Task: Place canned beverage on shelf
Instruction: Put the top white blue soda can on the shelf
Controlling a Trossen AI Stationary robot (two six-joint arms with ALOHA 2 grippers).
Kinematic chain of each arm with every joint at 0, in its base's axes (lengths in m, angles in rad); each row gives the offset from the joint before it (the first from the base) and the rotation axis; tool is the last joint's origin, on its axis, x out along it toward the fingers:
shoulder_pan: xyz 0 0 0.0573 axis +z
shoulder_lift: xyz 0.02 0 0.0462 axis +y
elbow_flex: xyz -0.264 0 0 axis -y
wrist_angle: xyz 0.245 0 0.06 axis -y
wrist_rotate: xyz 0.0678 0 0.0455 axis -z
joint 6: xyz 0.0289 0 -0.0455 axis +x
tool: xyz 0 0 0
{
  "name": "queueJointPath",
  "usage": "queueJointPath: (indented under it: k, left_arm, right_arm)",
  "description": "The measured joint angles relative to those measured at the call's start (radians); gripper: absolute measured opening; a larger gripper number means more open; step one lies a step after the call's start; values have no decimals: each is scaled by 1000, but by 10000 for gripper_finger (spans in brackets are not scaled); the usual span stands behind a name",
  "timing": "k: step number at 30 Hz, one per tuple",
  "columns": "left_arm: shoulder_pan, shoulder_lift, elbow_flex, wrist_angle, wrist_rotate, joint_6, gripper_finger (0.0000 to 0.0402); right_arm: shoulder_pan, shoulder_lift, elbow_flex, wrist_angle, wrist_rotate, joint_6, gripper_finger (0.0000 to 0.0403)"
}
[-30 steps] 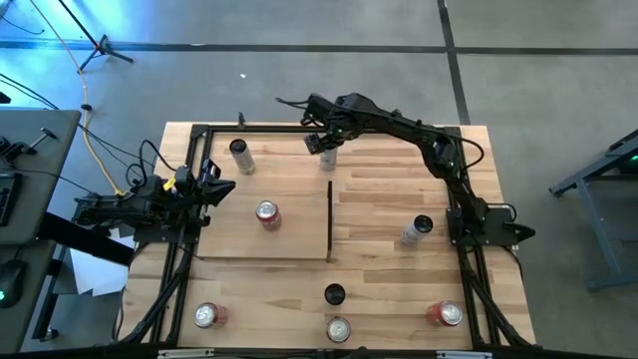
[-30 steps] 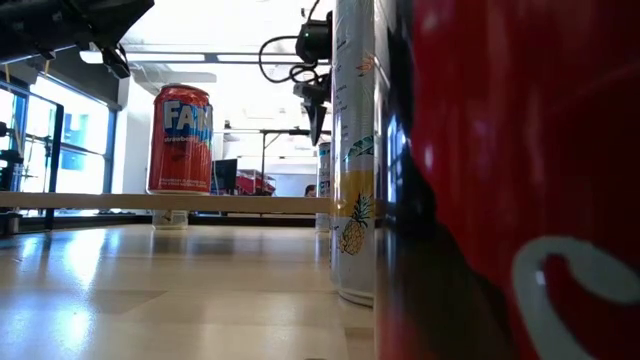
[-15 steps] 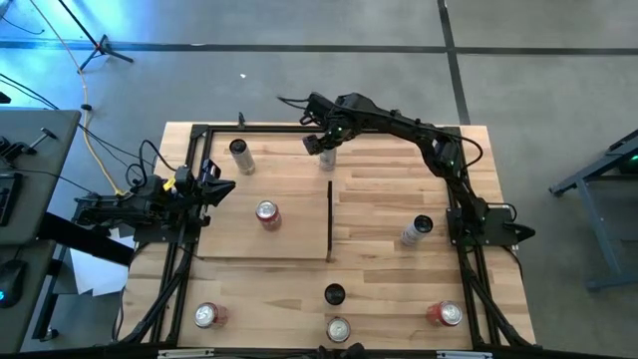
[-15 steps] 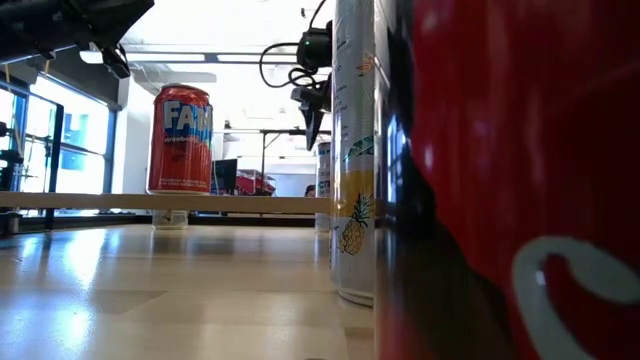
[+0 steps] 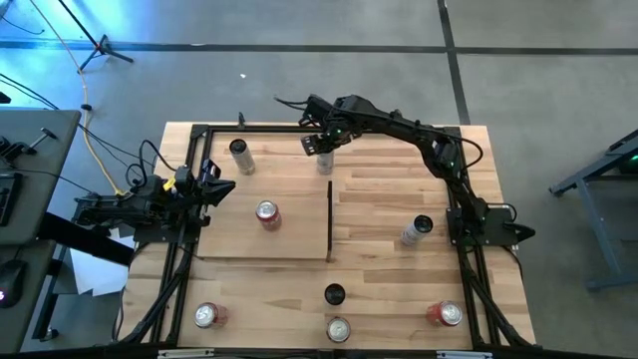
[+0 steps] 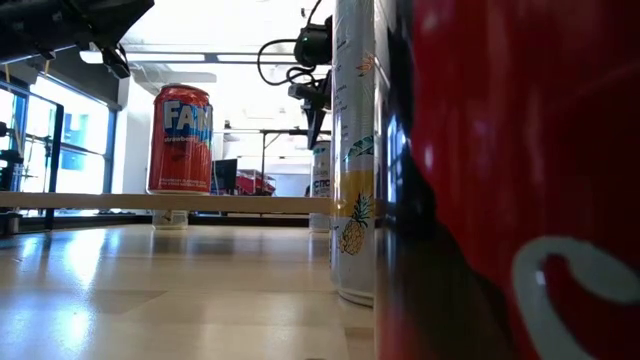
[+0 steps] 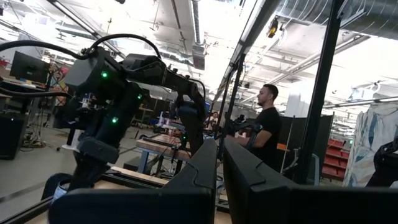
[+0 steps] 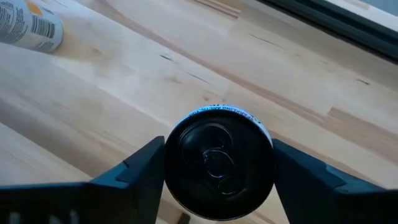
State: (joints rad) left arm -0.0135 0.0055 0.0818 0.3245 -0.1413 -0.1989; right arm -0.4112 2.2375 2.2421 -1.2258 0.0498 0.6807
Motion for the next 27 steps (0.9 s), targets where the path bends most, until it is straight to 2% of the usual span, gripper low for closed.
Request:
queueJointPath:
  k: [22,27]
  left_arm:
    - [0,0,0,0,0,0,7]
    - [0,0,0,0,0,0,7]
  right_arm:
    - [22,0,2,11,10,63,237]
    - [35,-3,55,-11,11,63,237]
